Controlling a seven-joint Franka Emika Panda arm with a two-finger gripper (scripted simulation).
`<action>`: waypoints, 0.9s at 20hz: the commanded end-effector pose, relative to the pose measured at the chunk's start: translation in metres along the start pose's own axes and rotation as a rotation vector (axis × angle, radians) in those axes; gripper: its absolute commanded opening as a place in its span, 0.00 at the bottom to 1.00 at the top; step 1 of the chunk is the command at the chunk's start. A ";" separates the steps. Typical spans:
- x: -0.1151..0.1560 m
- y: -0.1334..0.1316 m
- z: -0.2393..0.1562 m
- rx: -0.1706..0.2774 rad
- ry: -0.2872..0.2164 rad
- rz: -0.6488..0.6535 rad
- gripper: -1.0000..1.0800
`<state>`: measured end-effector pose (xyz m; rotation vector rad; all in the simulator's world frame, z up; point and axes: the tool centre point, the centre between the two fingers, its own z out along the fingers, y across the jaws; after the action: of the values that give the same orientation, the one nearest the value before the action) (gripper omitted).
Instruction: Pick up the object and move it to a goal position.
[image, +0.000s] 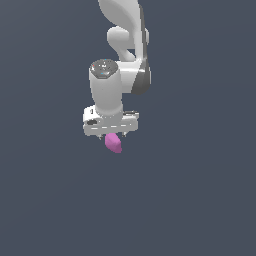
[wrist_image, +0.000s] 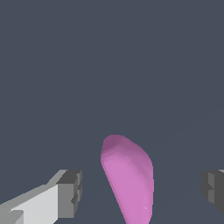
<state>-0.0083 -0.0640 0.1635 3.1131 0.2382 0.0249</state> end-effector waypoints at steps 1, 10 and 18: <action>-0.006 0.002 0.005 0.003 -0.002 -0.058 0.96; -0.026 0.009 0.022 0.014 -0.008 -0.260 0.96; -0.036 0.011 0.031 0.021 -0.010 -0.367 0.96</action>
<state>-0.0405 -0.0807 0.1336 3.0405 0.7804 0.0015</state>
